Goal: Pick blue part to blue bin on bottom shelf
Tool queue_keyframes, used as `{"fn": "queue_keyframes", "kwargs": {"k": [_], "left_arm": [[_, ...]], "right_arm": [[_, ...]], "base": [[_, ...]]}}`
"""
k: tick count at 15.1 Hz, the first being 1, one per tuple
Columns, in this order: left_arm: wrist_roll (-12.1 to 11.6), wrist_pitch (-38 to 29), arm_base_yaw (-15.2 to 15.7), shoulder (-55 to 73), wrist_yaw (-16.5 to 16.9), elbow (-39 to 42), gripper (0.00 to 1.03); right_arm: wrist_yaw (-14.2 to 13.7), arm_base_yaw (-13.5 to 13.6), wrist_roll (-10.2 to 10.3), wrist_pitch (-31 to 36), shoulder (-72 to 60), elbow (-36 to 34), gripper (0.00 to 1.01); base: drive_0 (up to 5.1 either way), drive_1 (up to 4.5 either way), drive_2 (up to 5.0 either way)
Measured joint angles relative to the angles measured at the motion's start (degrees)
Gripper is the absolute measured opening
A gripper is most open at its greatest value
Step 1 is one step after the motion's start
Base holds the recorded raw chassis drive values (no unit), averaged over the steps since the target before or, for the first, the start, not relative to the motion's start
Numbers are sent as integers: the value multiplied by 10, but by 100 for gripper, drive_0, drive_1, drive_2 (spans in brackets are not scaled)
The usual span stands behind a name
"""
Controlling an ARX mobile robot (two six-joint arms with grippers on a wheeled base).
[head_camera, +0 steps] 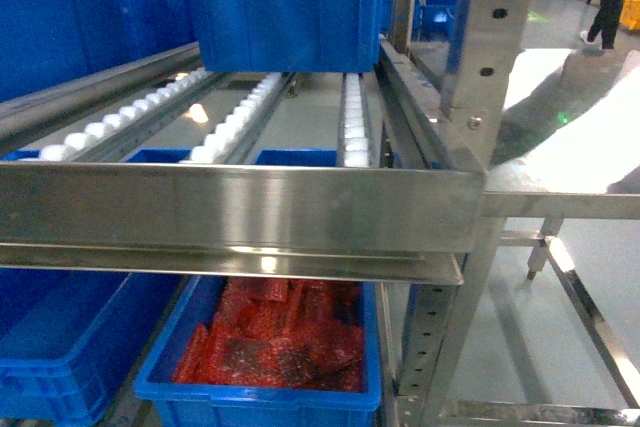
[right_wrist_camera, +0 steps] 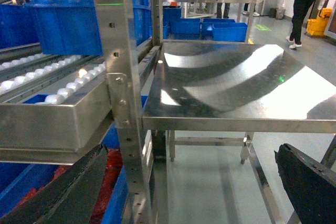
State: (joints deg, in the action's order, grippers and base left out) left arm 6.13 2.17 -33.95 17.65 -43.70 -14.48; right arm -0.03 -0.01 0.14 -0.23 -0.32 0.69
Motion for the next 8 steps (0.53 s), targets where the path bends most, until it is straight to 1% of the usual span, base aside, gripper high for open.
{"fn": "queue_keyframes", "kwargs": {"k": [8], "left_arm": [[0,0,0,0,0,0,43]], "right_arm": [[0,0,0,-1,0,0,98]], "base": [[-504,242,242]]}}
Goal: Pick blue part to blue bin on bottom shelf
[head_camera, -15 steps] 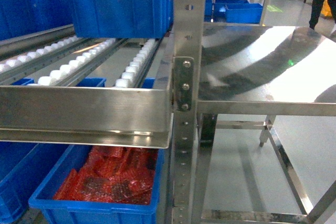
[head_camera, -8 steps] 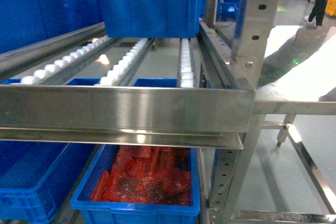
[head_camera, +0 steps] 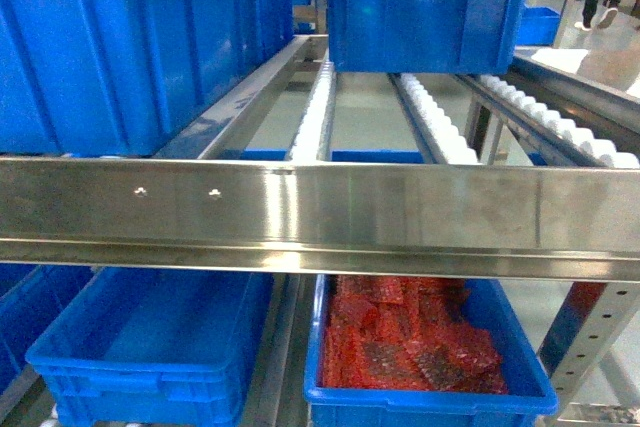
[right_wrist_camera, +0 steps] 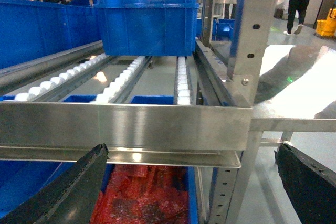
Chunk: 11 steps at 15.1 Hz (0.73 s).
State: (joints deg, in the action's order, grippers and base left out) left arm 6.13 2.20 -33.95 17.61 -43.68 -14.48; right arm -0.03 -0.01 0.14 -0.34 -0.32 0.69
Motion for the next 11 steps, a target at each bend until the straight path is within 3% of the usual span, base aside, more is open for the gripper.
{"fn": "queue_keyframes", "kwargs": {"k": [11], "left_arm": [[1,0,0,0,-1,0,43]], "right_arm": [[2,0,0,1,0,0,98]], "base": [[-506,239,239]]}}
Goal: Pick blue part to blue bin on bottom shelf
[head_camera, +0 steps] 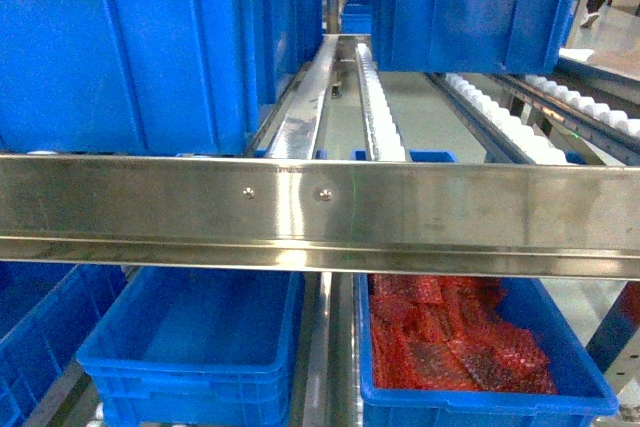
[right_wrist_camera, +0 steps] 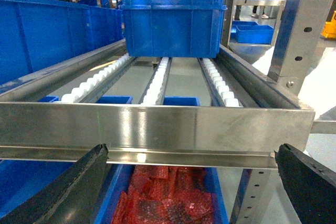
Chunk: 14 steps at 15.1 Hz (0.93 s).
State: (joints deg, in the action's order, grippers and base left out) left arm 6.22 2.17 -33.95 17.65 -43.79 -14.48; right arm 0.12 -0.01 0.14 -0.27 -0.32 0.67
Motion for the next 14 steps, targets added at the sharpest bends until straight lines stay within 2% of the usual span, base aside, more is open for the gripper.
{"fn": "queue_keyframes", "kwargs": {"k": [1,14], "left_arm": [[0,1,-1,0,0,0,43],[0,-1,-1,0,1,0,43]], "right_arm": [[0,0,0,0,0,0,98],[0,0,0,2,0,0,98]], "base": [[-506,239,239],[0,0,0]]}}
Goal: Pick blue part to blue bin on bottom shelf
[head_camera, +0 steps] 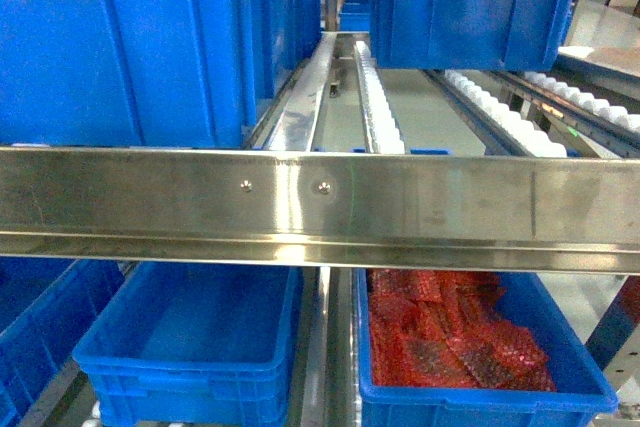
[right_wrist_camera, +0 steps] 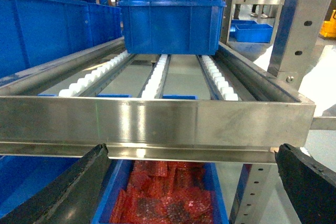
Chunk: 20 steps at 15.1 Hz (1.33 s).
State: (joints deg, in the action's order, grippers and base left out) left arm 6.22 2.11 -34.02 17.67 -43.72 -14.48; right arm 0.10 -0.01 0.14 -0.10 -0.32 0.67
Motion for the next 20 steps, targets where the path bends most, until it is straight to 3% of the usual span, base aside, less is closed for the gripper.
{"fn": "queue_keyframes", "kwargs": {"k": [20], "left_arm": [[0,1,0,0,0,0,43]], "right_arm": [[-1,0,0,-2,0,0,98]], "base": [[0,0,0]]}}
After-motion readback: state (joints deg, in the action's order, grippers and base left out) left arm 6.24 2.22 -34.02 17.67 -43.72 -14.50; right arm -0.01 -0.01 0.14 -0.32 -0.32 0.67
